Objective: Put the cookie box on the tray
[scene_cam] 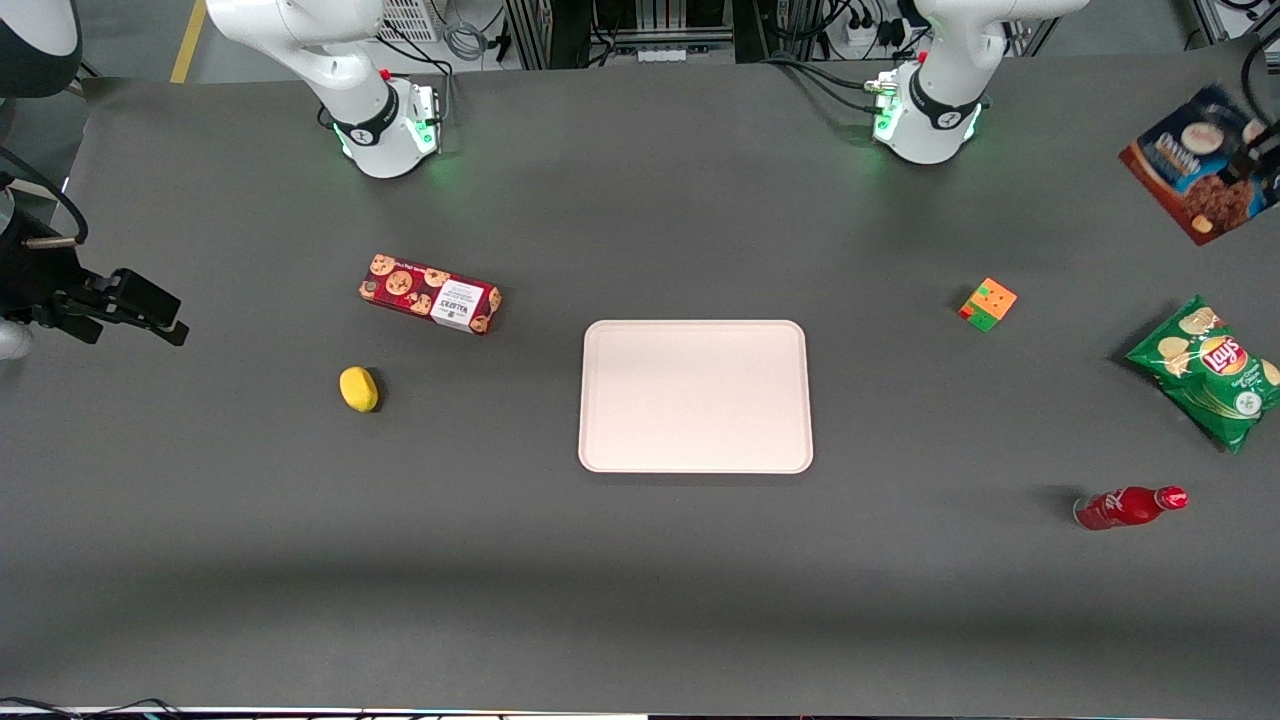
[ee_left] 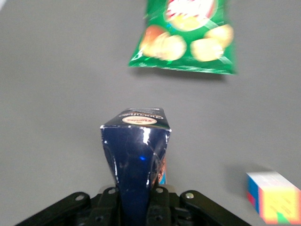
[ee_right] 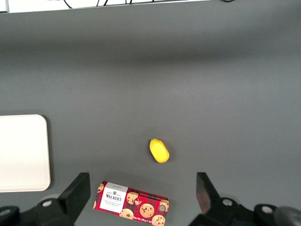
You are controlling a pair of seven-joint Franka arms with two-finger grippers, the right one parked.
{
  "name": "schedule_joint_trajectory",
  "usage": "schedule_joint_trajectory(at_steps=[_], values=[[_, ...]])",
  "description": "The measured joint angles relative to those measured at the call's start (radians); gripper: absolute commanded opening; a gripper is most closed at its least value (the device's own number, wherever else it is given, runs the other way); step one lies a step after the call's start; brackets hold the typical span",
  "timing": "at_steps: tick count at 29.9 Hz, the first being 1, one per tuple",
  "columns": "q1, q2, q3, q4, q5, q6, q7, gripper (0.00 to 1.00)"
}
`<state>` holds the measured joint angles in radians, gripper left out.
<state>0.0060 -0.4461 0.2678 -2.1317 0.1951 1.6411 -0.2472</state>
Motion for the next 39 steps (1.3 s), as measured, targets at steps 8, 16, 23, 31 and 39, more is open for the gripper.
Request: schedule_joint_trajectory(at_steps=[8,16,23,31,39], values=[[-0.011,0.117,-0.281,0.311,-0.118,-0.220,0.043,0.00],[-0.018,0.333,-0.557,0.451,-0.237,-0.221,-0.060,0.00],[-0.024,0.537,-0.688,0.461,-0.251,-0.050,-0.103,0.00],[-0.030,0.800,-0.742,0.462,-0.248,0.210,-0.138,0.00],[-0.041,0.937,-0.748,0.428,-0.169,0.442,-0.200,0.00]])
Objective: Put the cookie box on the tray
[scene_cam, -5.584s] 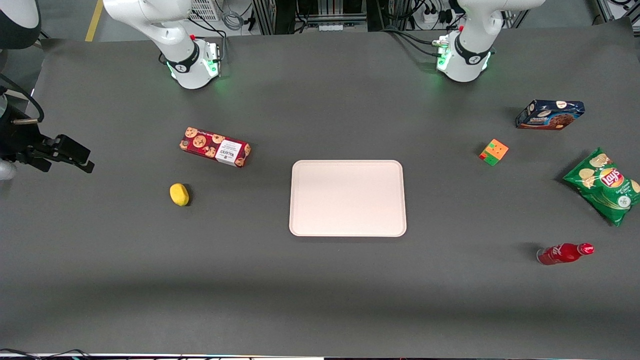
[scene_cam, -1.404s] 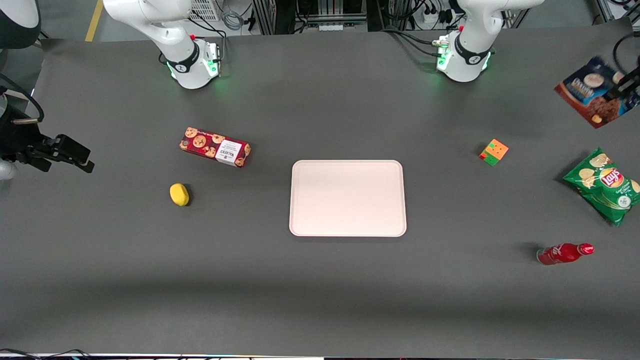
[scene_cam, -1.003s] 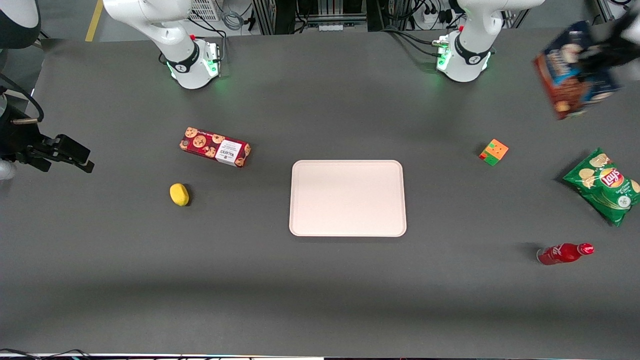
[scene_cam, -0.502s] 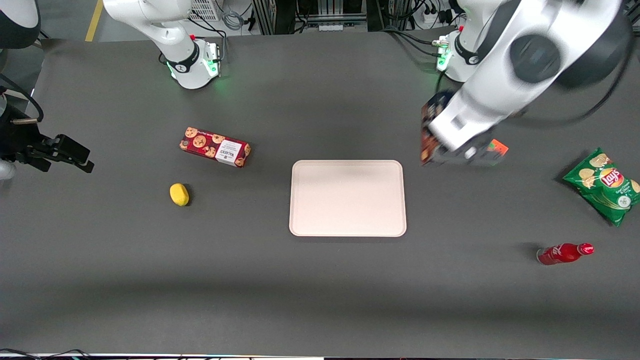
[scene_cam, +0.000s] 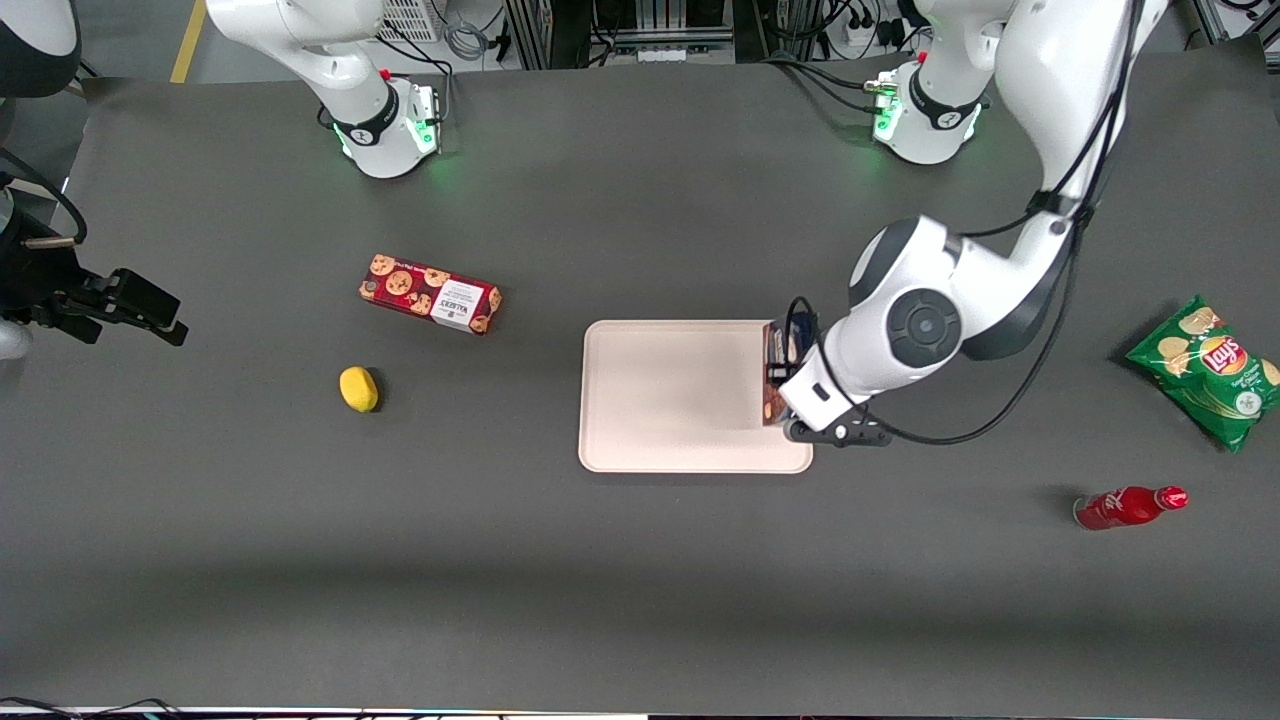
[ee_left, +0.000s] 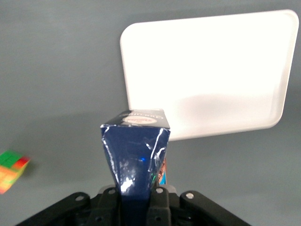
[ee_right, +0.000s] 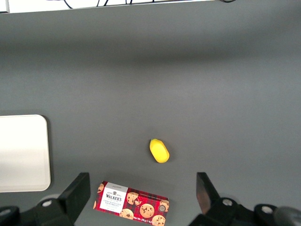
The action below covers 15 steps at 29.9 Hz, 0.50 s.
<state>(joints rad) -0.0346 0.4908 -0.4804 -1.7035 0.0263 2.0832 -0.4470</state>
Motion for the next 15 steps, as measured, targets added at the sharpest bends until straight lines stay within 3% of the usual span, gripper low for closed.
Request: schedule_joint_trajectory(at_steps=[8,15], values=[[-0.003,0.043,-0.001,-0.018,0.079,0.080,-0.014,0.00],[-0.002,0.057,0.004,-0.075,0.104,0.197,-0.018,0.00]])
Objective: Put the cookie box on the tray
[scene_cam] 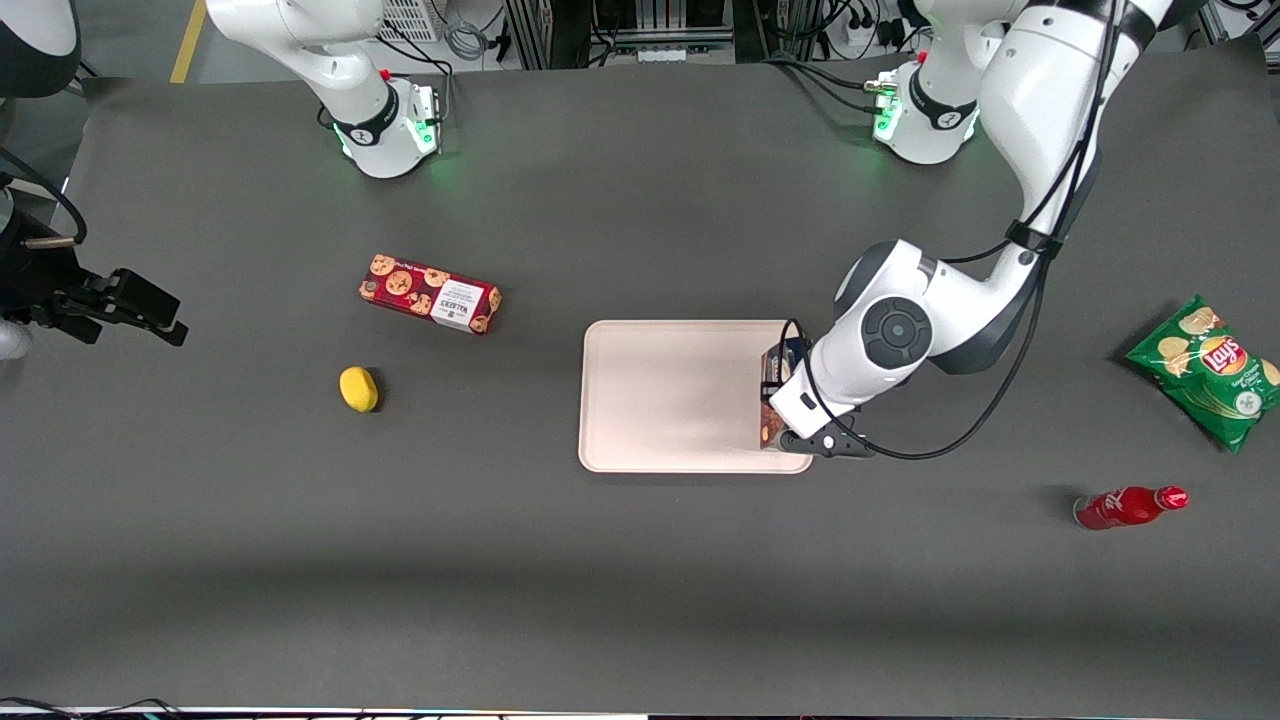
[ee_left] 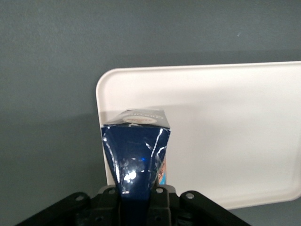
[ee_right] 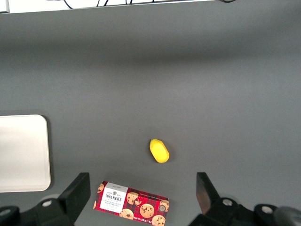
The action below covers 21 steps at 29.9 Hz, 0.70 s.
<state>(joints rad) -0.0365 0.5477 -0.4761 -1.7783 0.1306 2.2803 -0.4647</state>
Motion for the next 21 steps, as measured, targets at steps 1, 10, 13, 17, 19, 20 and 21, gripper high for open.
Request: schedule_joint_trajectory(at_steps=[1,10,13,17,19,20,21], values=[[0.000,0.002,0.001,-0.008,0.003,0.012,0.000,0.00],[0.005,0.006,0.011,-0.028,0.024,0.032,-0.003,1.00],[0.006,0.005,0.011,-0.028,0.039,0.032,-0.004,1.00],[0.006,0.002,0.011,-0.025,0.047,0.030,-0.004,1.00],[0.006,-0.002,0.011,-0.019,0.049,0.021,-0.004,1.00],[0.006,-0.007,0.011,-0.014,0.049,0.011,-0.004,1.00],[0.006,-0.013,0.011,-0.008,0.050,-0.003,-0.004,1.00]])
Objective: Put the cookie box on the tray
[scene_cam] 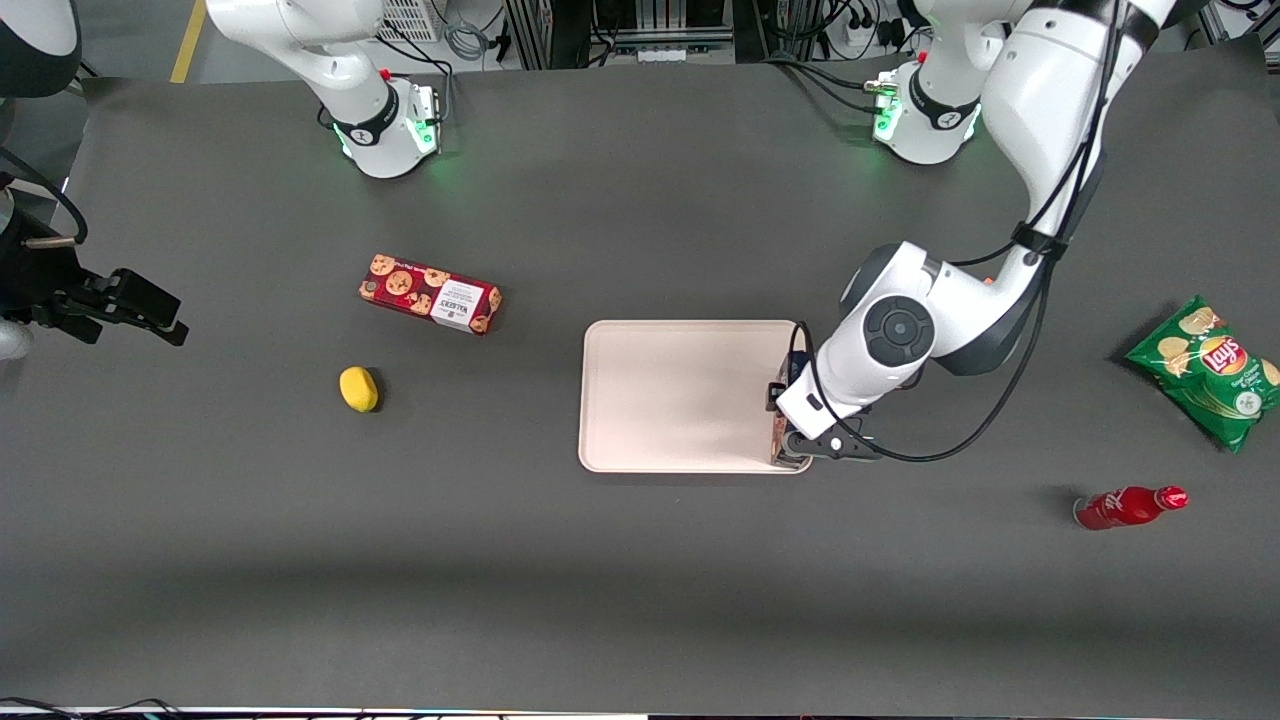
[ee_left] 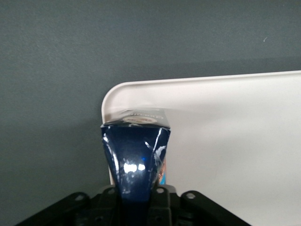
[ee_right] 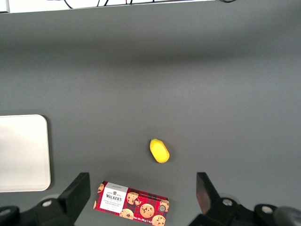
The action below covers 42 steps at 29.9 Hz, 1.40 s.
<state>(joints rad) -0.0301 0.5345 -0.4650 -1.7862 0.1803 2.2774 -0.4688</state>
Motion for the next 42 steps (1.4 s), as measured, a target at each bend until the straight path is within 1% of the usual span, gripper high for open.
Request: schedule_joint_trajectory(at_steps=[5,11,15,18,22,24,27,30,32,37,40,42], values=[[0.002,-0.066,-0.001,0.060,0.000,-0.153,-0.002,1.00],[0.008,-0.198,0.005,0.176,-0.001,-0.445,-0.003,1.00],[0.010,-0.280,0.028,0.280,-0.001,-0.640,-0.003,1.00],[0.011,-0.328,0.063,0.365,-0.001,-0.782,0.019,1.00],[0.013,-0.386,0.130,0.456,-0.006,-0.952,0.132,1.00],[0.013,-0.416,0.179,0.478,-0.024,-1.005,0.194,1.00],[0.014,-0.469,0.276,0.485,-0.068,-1.062,0.305,1.00],[0.017,-0.524,0.368,0.453,-0.094,-1.082,0.424,1.00],[0.019,-0.569,0.416,0.394,-0.103,-1.060,0.483,1.00],[0.021,-0.708,0.482,0.127,-0.136,-0.861,0.534,1.00],[0.021,-0.776,0.505,-0.031,-0.158,-0.750,0.540,1.00],[0.021,-0.807,0.512,-0.107,-0.166,-0.704,0.543,1.00]])
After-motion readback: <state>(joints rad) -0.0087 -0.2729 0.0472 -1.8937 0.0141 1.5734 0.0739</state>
